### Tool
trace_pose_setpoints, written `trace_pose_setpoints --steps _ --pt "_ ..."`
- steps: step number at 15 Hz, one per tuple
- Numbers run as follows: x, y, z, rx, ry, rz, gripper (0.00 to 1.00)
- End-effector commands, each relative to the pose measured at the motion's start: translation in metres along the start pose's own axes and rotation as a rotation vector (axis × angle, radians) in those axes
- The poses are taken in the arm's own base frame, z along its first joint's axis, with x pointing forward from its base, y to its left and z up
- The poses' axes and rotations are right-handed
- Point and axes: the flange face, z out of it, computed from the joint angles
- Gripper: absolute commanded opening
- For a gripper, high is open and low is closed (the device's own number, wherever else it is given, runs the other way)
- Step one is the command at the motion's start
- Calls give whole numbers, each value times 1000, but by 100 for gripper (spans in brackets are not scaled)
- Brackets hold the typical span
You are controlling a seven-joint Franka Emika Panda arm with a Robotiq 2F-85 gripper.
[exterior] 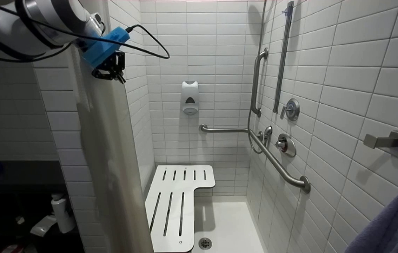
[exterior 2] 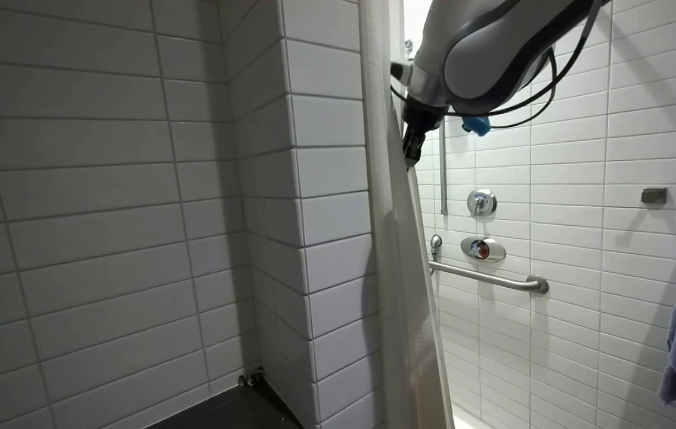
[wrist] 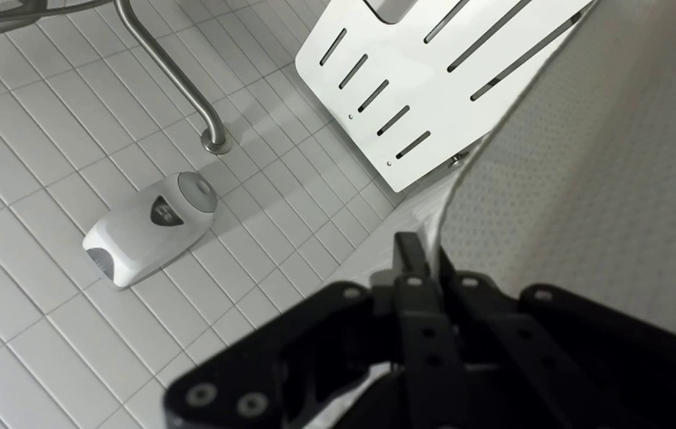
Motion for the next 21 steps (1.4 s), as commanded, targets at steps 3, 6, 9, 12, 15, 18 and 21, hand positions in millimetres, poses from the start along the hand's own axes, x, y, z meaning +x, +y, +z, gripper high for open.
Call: trace_pose_setpoints --steps 3,6,9,12,15,18,21 --pt "-35 -6 -4 16 -19 72 0" --pt "-55 -5 -5 27 -30 122 0" --pt "-72 -3 -8 31 -35 165 0" --pt "-85 -2 -11 30 -34 200 0" --pt "-98 -2 -15 31 -31 235 0" --pt "-109 -3 -17 34 -27 269 0" --pt "-120 -3 -19 33 -19 302 0"
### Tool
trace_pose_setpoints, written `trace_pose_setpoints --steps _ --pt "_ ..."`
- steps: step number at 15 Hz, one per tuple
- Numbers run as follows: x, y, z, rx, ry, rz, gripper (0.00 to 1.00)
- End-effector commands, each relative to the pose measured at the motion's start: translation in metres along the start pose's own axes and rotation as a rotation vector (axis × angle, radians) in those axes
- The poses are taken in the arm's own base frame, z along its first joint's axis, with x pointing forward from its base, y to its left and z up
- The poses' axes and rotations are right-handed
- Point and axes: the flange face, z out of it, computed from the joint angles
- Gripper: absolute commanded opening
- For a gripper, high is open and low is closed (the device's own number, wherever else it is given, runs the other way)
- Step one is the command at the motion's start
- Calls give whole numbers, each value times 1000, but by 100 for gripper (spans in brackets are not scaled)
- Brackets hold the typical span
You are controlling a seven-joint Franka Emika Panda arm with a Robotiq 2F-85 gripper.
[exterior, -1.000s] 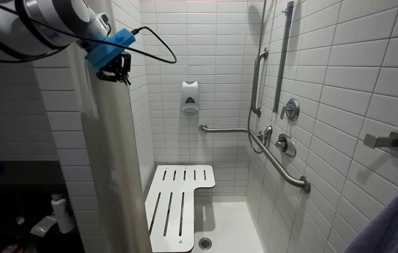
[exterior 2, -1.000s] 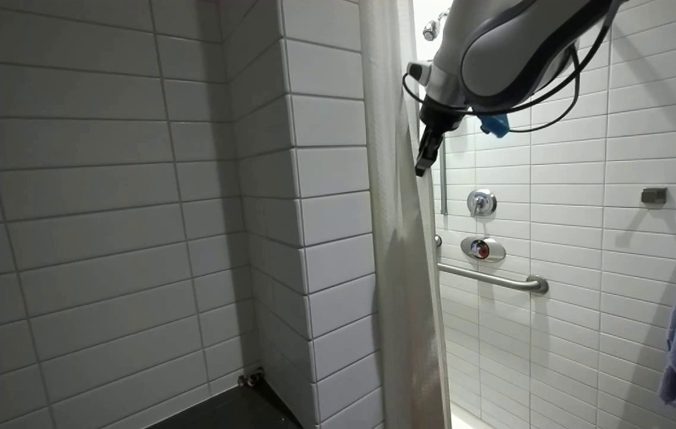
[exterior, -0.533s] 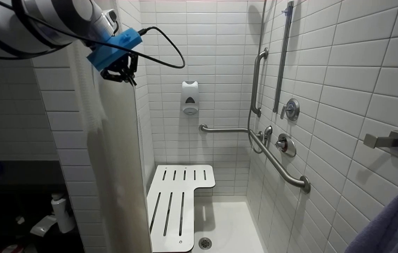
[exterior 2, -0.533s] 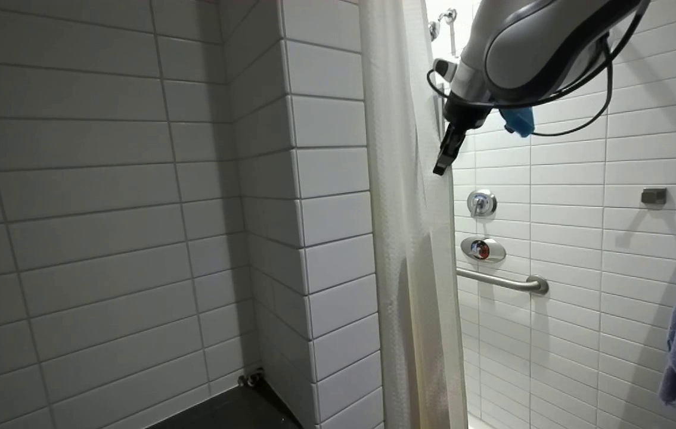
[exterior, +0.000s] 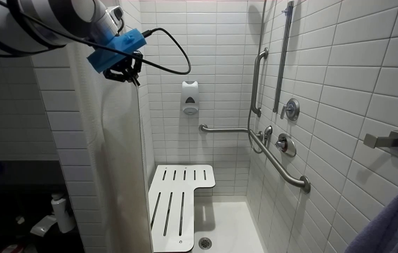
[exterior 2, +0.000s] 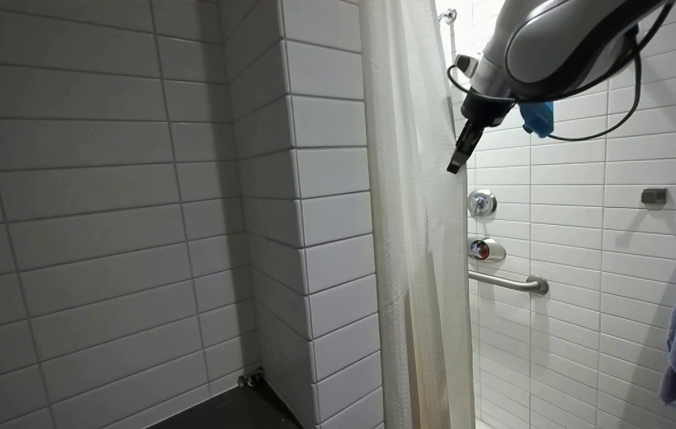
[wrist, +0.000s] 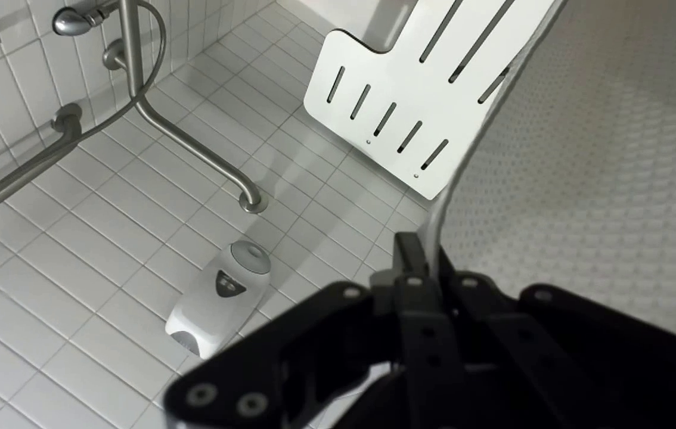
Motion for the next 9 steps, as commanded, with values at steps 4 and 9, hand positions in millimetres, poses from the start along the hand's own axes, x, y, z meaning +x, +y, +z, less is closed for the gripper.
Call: trace_pose_setpoints --steps 4,9 --pt "-43 1 4 29 -17 89 0" --pt "-76 13 2 48 -10 192 0"
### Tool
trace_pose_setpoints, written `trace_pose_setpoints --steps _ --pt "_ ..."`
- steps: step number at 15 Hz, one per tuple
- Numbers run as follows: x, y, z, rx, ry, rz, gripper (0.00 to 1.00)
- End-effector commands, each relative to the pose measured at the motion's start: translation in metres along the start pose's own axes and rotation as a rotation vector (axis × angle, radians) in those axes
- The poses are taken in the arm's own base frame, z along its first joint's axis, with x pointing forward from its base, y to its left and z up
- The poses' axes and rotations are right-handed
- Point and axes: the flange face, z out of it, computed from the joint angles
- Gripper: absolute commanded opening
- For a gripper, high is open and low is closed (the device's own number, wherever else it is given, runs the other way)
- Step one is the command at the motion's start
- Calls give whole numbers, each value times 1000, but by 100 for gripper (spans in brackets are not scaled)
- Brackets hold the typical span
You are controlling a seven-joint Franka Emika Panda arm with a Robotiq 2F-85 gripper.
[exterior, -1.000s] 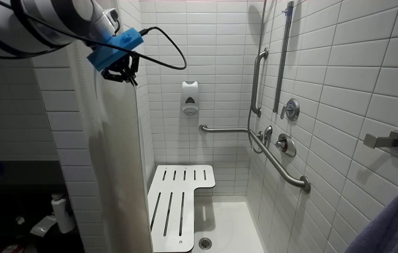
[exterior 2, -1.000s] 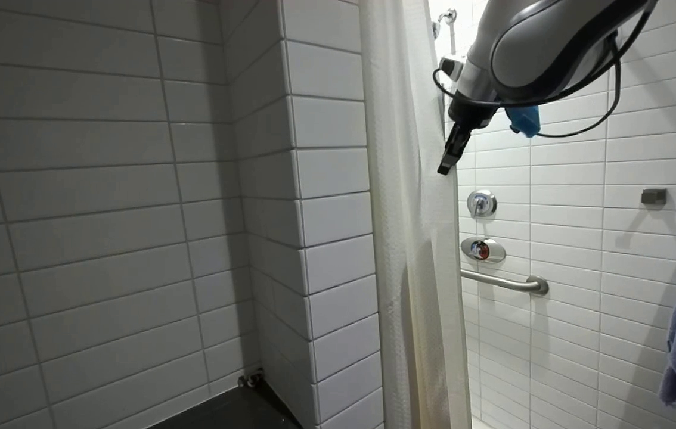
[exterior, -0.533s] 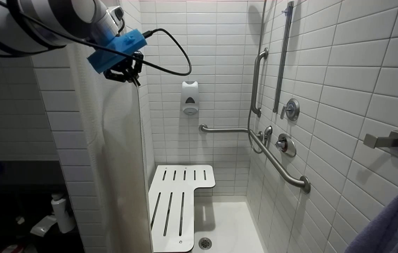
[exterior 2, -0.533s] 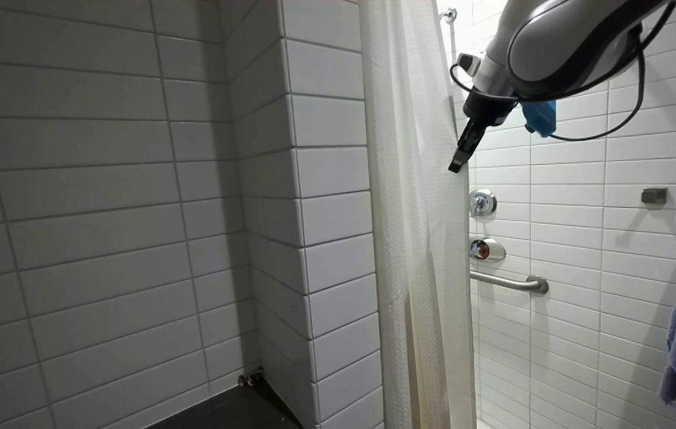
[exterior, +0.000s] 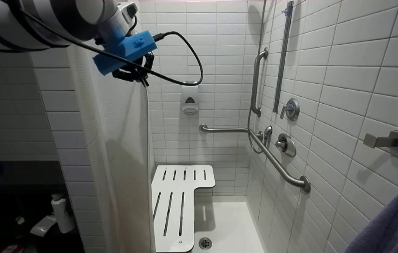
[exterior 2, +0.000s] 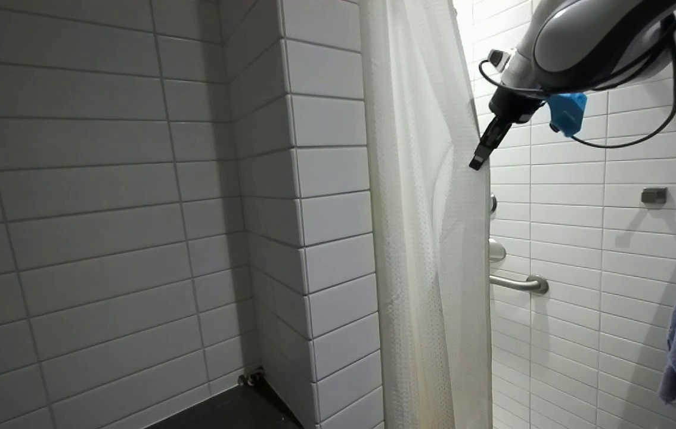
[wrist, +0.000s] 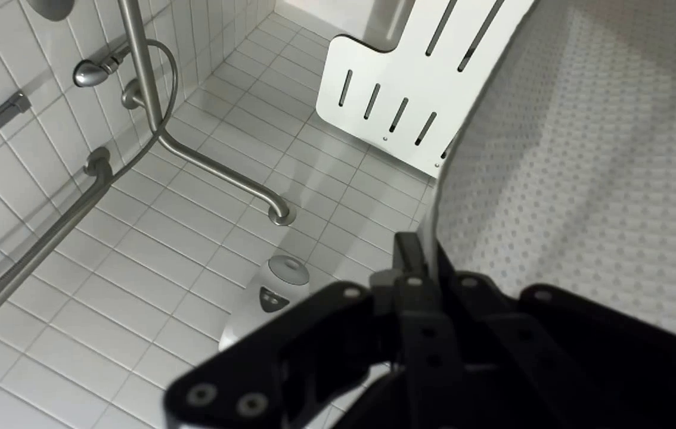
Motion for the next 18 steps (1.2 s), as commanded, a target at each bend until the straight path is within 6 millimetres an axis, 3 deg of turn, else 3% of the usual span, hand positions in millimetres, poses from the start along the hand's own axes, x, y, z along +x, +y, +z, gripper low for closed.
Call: trace_pose_setpoints --steps 1,18 --pt "-41 -4 12 48 -32 64 0" --pt "-84 6 2 69 54 236 0"
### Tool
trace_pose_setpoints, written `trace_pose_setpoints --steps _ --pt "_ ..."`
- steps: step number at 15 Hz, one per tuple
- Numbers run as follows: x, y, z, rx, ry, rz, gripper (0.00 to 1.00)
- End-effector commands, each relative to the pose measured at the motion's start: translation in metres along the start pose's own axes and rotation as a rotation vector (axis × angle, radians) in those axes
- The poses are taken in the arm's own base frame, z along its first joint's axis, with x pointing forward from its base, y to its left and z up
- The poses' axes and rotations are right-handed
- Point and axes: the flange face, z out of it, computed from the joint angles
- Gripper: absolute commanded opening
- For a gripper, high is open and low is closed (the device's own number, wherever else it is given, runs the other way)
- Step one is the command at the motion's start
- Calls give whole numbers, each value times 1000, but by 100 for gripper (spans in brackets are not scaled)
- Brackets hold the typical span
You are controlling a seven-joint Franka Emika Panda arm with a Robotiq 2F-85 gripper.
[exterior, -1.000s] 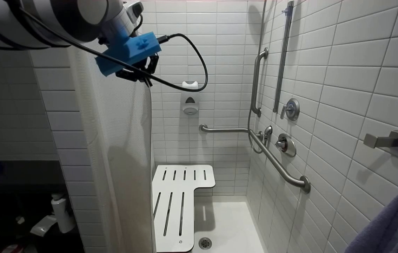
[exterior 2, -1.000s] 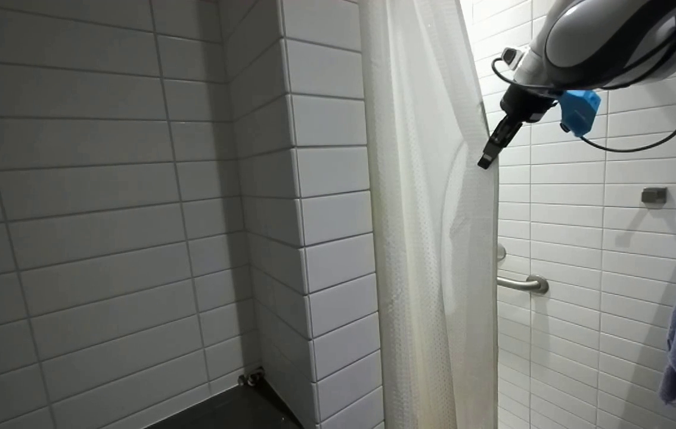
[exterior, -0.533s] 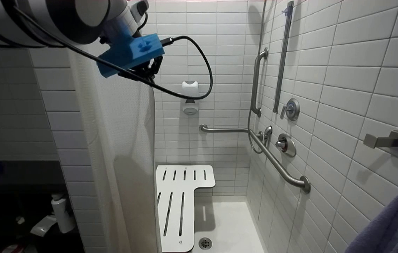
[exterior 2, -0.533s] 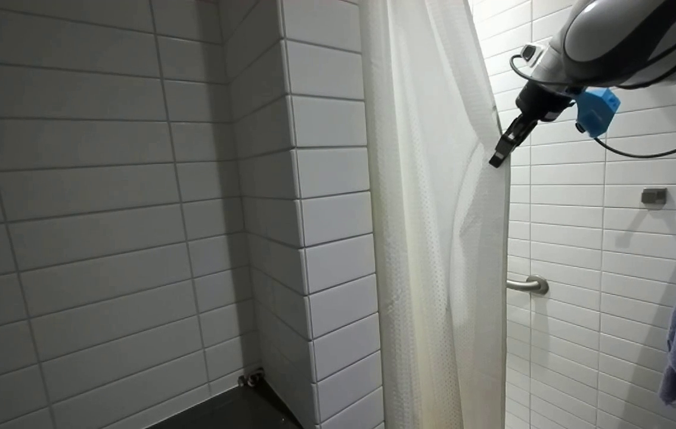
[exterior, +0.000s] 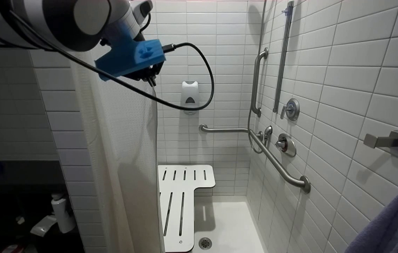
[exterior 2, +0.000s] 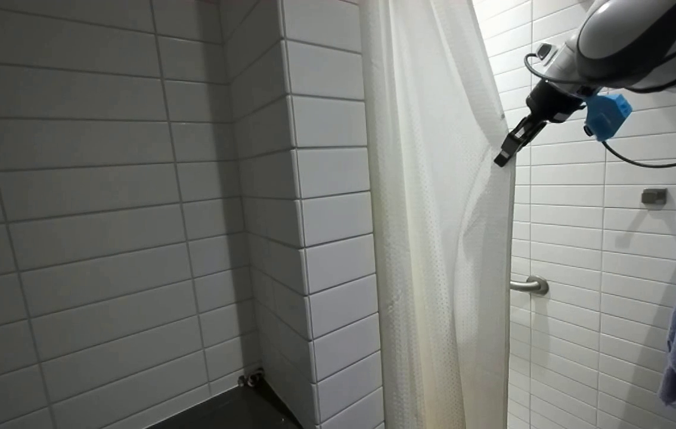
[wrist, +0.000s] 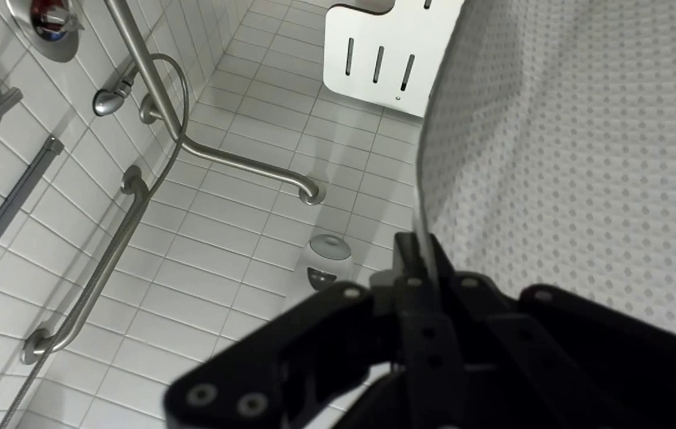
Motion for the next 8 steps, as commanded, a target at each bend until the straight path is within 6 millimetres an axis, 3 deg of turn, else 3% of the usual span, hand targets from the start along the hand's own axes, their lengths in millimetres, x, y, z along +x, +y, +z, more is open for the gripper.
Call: trace_pose_setpoints --steps 1,8 --pt "-38 -8 18 56 -38 48 0" --pt "-51 -5 15 70 12 118 0"
